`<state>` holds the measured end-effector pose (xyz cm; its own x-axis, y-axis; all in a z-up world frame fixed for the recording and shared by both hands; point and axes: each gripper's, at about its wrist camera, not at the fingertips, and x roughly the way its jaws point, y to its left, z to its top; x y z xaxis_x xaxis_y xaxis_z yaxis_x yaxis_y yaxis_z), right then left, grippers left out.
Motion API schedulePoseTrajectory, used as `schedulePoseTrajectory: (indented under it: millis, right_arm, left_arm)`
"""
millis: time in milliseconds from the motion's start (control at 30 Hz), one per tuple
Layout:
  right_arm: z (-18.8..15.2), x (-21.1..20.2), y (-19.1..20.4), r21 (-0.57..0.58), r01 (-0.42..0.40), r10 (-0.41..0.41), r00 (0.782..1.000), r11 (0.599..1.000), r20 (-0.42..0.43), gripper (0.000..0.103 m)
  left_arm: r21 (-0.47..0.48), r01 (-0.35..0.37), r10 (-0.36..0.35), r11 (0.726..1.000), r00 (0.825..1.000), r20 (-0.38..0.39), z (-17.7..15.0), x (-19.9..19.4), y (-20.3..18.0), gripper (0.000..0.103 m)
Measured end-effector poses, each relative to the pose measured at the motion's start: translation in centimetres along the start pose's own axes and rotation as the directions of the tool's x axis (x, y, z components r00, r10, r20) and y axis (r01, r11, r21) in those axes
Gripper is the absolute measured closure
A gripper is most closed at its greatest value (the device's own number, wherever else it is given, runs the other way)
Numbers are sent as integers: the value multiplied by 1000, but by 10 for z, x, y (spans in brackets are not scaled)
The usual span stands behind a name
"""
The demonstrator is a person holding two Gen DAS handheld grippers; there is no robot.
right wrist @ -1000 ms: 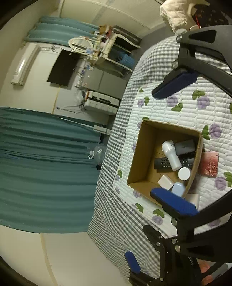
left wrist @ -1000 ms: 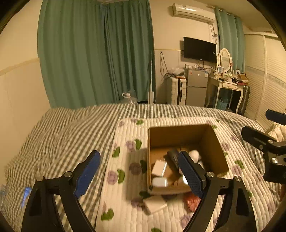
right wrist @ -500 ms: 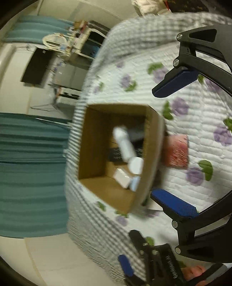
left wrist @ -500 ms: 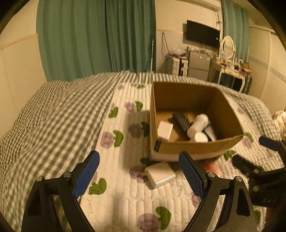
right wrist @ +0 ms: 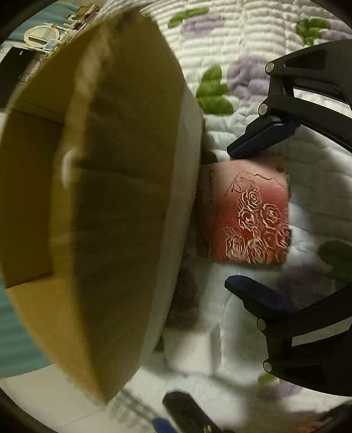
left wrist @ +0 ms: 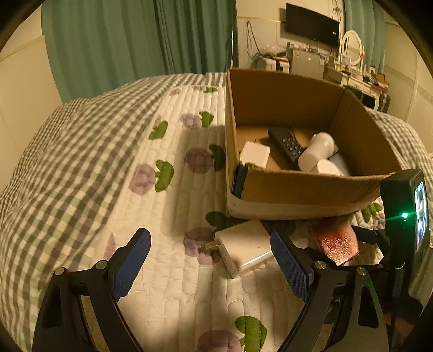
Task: Organize rigid objects
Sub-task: 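Grasp the pink rose card case with the right gripper while the left grasps the other white charger, then carry the charger and card case over the box and release both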
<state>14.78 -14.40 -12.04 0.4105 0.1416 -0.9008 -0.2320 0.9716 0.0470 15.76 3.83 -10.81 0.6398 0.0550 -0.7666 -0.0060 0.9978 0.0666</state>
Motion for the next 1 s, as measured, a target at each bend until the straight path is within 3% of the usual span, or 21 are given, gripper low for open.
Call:
schedulePoseTrajectory:
  millis: [33, 67, 400, 567, 800, 933, 1000]
  right_arm:
    - [-1, 2, 0, -3, 1, -1, 1000, 1000, 7, 19]
    - [-2, 1, 1, -6, 6, -6, 1000, 1000, 17, 32]
    - [-24, -46, -25, 88, 51, -60, 992, 995, 111, 32]
    - [-26, -51, -34, 124, 45, -59, 992, 991, 109, 32]
    - [-24, -51, -33, 124, 43, -56, 993, 991, 107, 32]
    - [-14, -44, -32, 137, 37, -51, 994, 990, 96, 32]
    - [-12, -43, -34, 135, 38, -52, 994, 990, 101, 32]
  left_arm:
    - [2, 1, -1, 1000, 1000, -7, -1, 2, -2, 11]
    - [0, -2, 2, 1000, 1000, -17, -2, 4, -3, 11]
    - [-24, -6, 4, 1000, 994, -108, -9, 31, -24, 11]
    - [-53, 15, -23, 998, 989, -143, -10, 47, -28, 11]
    - [-52, -22, 14, 998, 988, -156, -7, 70, -38, 13]
    - [-53, -36, 28, 998, 989, -144, -6, 67, -36, 30]
    - [-56, -17, 8, 998, 988, -151, -5, 66, -34, 30]
